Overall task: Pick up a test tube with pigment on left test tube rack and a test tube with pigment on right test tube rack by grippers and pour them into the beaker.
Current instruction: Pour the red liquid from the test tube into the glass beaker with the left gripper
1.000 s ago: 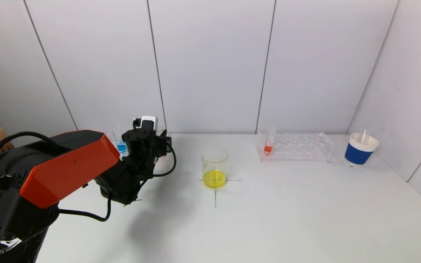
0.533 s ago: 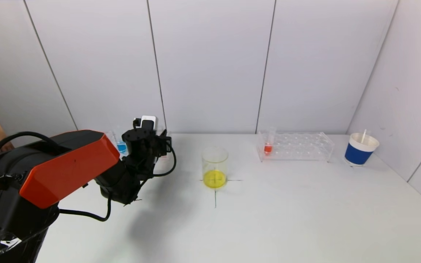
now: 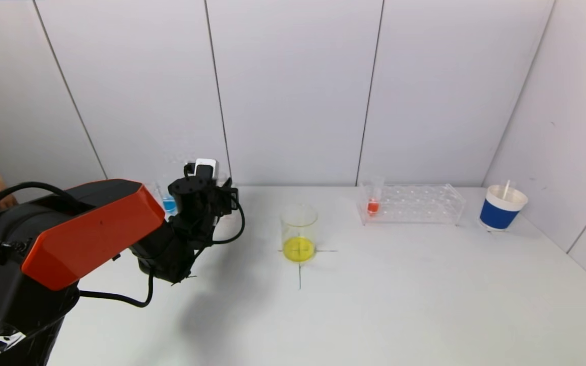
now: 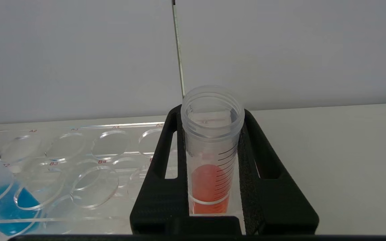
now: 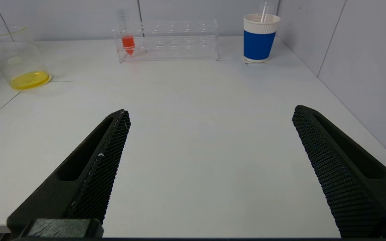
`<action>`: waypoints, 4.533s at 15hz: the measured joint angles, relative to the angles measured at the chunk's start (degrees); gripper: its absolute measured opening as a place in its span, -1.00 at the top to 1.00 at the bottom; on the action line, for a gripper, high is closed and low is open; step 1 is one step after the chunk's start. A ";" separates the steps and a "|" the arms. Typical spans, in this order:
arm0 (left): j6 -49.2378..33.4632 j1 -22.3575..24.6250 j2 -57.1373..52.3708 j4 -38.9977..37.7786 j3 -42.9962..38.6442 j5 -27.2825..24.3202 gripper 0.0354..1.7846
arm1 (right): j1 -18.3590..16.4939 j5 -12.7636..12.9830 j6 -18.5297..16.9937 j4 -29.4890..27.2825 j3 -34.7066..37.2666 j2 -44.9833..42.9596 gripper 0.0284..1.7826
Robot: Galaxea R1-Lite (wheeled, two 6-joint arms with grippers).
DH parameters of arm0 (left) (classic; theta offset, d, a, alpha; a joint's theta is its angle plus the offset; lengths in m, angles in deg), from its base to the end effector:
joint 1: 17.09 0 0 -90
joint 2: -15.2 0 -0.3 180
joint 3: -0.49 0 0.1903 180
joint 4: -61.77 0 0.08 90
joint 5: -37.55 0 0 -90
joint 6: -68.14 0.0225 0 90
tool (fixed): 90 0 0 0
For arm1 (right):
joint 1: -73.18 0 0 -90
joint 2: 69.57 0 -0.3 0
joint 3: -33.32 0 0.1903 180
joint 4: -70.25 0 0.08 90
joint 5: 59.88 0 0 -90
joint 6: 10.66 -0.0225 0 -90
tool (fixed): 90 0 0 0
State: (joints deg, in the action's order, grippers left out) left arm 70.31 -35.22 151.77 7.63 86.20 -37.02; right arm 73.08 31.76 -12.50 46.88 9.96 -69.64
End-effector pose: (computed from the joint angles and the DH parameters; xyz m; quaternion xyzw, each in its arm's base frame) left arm 0.4196 -0.1311 0.0645 0.0107 -0.0278 -0.0230 0.9993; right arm -0.0229 -0.0006 0.0754 0.0161 -0.0008 -0.0152 0.9998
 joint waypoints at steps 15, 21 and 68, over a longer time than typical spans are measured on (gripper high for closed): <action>1.16 0.02 -10.33 6.84 0.50 -0.06 0.54 | 0.00 0.00 0.02 0.00 0.00 0.00 -0.98; 1.51 -0.04 -15.48 14.18 3.23 -0.44 0.54 | 0.00 0.02 0.00 0.00 0.00 0.00 -0.98; 40.33 -6.21 -16.66 57.42 29.92 -51.54 0.54 | 0.00 0.00 -0.02 0.00 0.00 0.00 -0.98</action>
State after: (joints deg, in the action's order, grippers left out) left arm 110.64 -41.42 135.10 65.05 116.12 -88.56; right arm 73.08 31.76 -12.52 46.88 9.96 -69.64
